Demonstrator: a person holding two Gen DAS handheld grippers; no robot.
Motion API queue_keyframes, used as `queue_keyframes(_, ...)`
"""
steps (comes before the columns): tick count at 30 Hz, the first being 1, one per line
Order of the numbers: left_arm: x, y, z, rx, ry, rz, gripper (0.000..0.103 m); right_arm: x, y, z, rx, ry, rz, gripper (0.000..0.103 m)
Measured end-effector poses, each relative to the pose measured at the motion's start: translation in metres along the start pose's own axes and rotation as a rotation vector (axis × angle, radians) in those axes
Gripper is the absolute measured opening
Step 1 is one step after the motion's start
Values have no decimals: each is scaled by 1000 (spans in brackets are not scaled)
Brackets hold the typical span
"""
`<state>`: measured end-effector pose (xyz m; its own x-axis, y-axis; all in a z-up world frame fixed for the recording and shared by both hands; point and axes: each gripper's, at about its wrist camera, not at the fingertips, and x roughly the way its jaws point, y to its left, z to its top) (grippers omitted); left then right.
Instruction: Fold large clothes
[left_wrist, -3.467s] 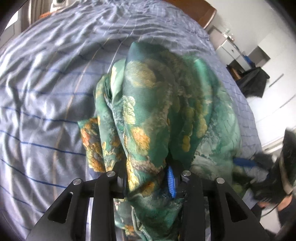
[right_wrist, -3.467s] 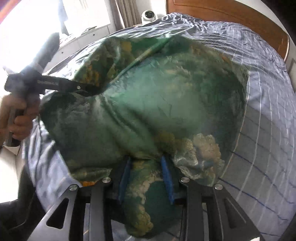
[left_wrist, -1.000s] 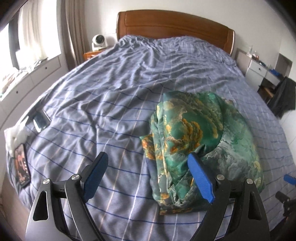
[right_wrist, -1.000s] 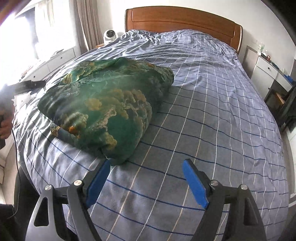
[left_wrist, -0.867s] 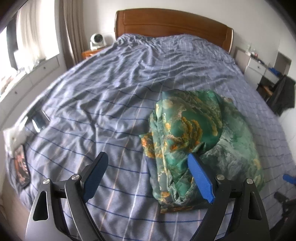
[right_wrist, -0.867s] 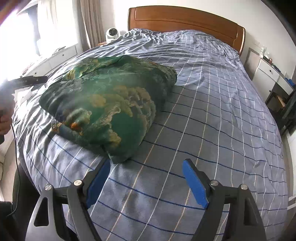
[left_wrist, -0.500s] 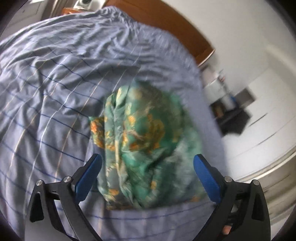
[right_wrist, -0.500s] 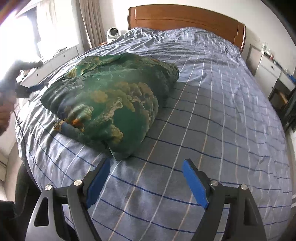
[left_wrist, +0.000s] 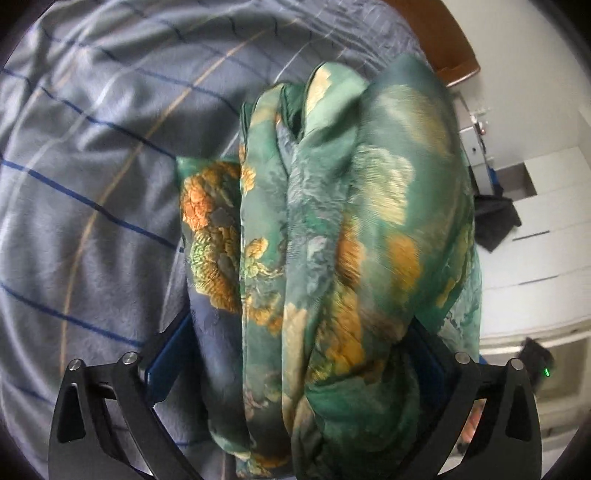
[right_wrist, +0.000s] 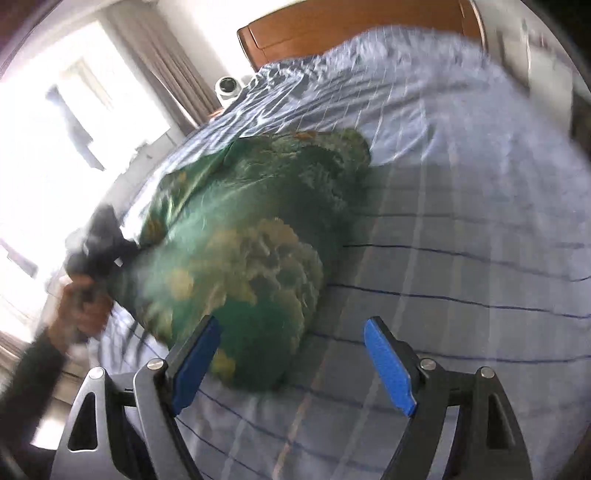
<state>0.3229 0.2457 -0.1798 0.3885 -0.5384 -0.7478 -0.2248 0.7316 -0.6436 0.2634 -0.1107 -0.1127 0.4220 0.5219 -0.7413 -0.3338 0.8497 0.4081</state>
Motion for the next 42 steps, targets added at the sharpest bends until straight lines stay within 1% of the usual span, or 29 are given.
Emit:
queue_keyframes(2,4,2,2,-2,7,-14,103,25,-13,9,46,39,95,82)
queue_keyframes(4,5,1,4,4,6,-17,103,48,-17,13,68,77,141,82)
queue_keyframes(5,5,0,5,6,5,-19,103,65,-19,15,91,110,219,82)
queue_keyframes(6,6,-1,6,8,2,-25,103,76,-21,16,119,124,276,89)
queue_keyframes(7,8,1,1,11,-1,-32,103,86,-24,18,156,125,302,96)
queue_keyframes(9,15,1,4,1,-2,-46,103,105,-27,24,201,133,338,98)
queue_keyframes(10,16,0,3,-5,-2,-43,103,112,-26,27,209,139,332,97)
queue_keyframes(11,16,-5,2,1,-7,-16,98,118,-19,31,186,140,298,97)
queue_keyframes(12,18,-12,0,22,-14,0,89,117,-8,34,131,133,249,97)
queue_keyframes(13,13,-19,-3,46,-29,26,77,113,10,36,44,119,184,94)
queue_keyframes(14,7,-28,-7,76,-45,54,70,105,29,34,-48,94,126,92)
queue_keyframes(15,2,-34,-11,99,-59,68,68,98,44,32,-123,68,82,88)
queue_keyframes(17,-9,-47,-21,137,-90,80,64,80,72,24,-252,7,22,86)
queue_keyframes(19,-18,-57,-28,156,-112,76,64,64,89,18,-315,-41,6,85)
queue_keyframes(21,-29,-67,-28,171,-146,52,64,45,103,14,-368,-104,-2,85)
queue_keyframes(23,-36,-81,-17,183,-180,36,64,31,108,20,-390,-152,8,85)
queue_keyframes(25,-39,-93,0,204,-205,34,64,22,108,36,-410,-186,18,85)
queue_keyframes(28,-33,-115,38,227,-241,39,64,22,99,65,-415,-212,30,85)
queue_keyframes(31,-18,-129,71,249,-267,52,66,33,80,107,-388,-226,51,85)
queue_keyframes(33,-4,-129,92,260,-272,56,72,47,66,131,-357,-214,72,85)
queue_keyframes(34,7,-126,101,256,-266,63,77,57,53,143,-328,-197,86,85)
queue_keyframes(35,18,-119,107,242,-254,76,82,70,36,152,-286,-175,104,85)
queue_keyframes(36,31,-106,114,217,-223,99,83,79,20,154,-250,-149,118,87)
queue_keyframes(37,37,-92,115,196,-196,122,83,95,4,160,-194,-99,138,90)
queue_keyframes(38,48,-79,115,181,-189,130,89,113,-12,162,-131,-39,151,90)
queue_keyframes(39,47,-75,112,181,-208,99,92,134,-29,159,-63,29,149,91)
queue_keyframes(40,41,-73,107,181,-232,71,92,150,-45,152,6,72,137,92)
queue_keyframes(41,35,-76,101,188,-249,68,92,151,-55,146,49,44,160,93)
queue_keyframes(42,25,-82,92,217,-273,82,92,147,-58,142,69,15,182,95)
